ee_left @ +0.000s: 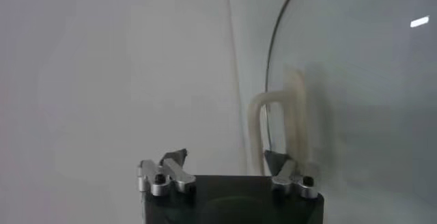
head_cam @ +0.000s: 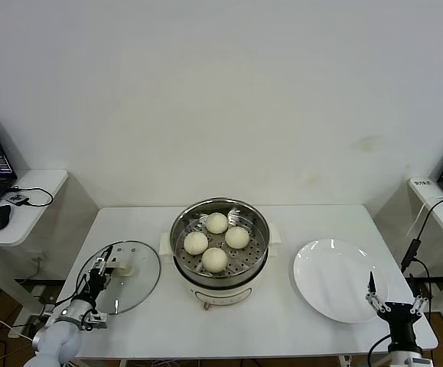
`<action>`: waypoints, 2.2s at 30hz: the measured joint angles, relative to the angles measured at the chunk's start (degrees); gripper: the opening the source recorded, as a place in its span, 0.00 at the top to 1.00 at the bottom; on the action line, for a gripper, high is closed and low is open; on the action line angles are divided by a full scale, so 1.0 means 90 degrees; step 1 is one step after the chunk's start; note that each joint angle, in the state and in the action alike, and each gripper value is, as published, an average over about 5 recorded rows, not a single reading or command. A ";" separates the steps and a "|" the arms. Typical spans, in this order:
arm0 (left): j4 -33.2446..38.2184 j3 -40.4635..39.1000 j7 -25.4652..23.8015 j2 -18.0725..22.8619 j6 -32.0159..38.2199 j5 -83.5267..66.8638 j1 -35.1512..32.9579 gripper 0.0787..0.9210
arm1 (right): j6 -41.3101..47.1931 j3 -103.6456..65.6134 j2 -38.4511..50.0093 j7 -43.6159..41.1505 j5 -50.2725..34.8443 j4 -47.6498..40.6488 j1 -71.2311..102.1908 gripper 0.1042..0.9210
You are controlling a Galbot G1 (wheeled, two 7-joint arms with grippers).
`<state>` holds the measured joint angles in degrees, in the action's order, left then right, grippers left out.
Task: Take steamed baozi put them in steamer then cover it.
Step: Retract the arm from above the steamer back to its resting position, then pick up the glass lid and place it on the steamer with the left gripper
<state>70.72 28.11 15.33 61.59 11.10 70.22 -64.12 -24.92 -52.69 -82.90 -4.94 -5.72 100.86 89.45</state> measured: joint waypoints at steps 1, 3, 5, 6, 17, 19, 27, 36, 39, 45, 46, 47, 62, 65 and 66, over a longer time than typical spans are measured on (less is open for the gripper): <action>-0.0017 -0.0008 -0.0001 0.0004 0.0012 -0.0009 0.0006 0.38 | -0.0001 0.0001 -0.0003 0.0000 0.0002 -0.0002 0.0000 0.12; -0.0054 -0.0019 0.0002 0.0017 0.0039 -0.0019 0.0022 0.43 | -0.0002 0.0003 -0.0009 0.0000 0.0007 -0.0006 -0.0002 0.12; -0.0091 -0.0027 0.0010 0.0034 0.0073 -0.0025 0.0039 0.50 | -0.0004 0.0005 -0.0013 0.0001 0.0014 -0.0007 -0.0004 0.12; -0.0108 -0.0030 0.0015 0.0043 0.0092 -0.0027 0.0045 0.54 | -0.0005 0.0006 -0.0015 0.0001 0.0017 -0.0007 -0.0004 0.12; -0.0142 -0.0013 0.0093 0.0114 0.0209 -0.0110 0.0016 0.91 | -0.0047 0.0009 -0.0018 0.0002 0.0039 -0.0012 0.0024 0.12; -0.0129 0.0015 0.0124 0.0123 0.0211 -0.0138 -0.0010 0.93 | -0.0053 0.0011 -0.0018 0.0002 0.0050 -0.0011 0.0031 0.12; 0.0337 0.0201 0.0128 0.0070 0.0039 -0.0246 -0.0261 0.93 | -0.0064 0.0068 -0.0001 0.0003 0.0130 0.0002 0.0075 0.12; 0.1565 0.0698 -0.0087 0.0059 -0.0538 -0.0463 -0.0914 0.93 | -0.0068 0.0188 0.0038 -0.0004 0.0226 -0.0029 0.0016 0.12; 0.2095 0.0894 -0.0241 0.0038 -0.0789 -0.0570 -0.1219 0.93 | -0.0069 0.0236 0.0057 -0.0011 0.0260 -0.0031 0.0006 0.12; 0.3222 0.1233 -0.0680 -0.0042 -0.1305 -0.0842 -0.1793 0.93 | -0.0107 0.0305 0.0079 -0.0018 0.0337 -0.0043 0.0012 0.12; 0.3409 0.1259 -0.0760 -0.0062 -0.1387 -0.0904 -0.1870 0.93 | -0.0114 0.0315 0.0083 -0.0020 0.0351 -0.0048 0.0010 0.12; 0.3595 0.1276 -0.0840 -0.0085 -0.1468 -0.0972 -0.1938 0.93 | -0.0121 0.0324 0.0087 -0.0021 0.0365 -0.0054 0.0009 0.12; 0.5341 0.0145 -0.1609 -0.0727 -0.2403 -0.1874 -0.1825 0.93 | -0.0205 0.0435 -0.0040 0.0112 0.0964 -0.0044 0.0005 0.12; 0.5355 -0.0330 -0.1725 -0.0736 -0.2568 -0.1902 -0.1511 0.93 | -0.0191 0.0462 -0.0131 0.0173 0.1177 -0.0041 -0.0007 0.12; 0.5350 -0.0491 -0.1769 -0.0722 -0.2626 -0.1889 -0.1396 0.93 | -0.0181 0.0471 -0.0160 0.0193 0.1244 -0.0041 -0.0015 0.12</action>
<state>118.87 23.70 -0.59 55.09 -12.54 53.23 -76.68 -26.55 -48.45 -84.34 -3.19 5.48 100.49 89.32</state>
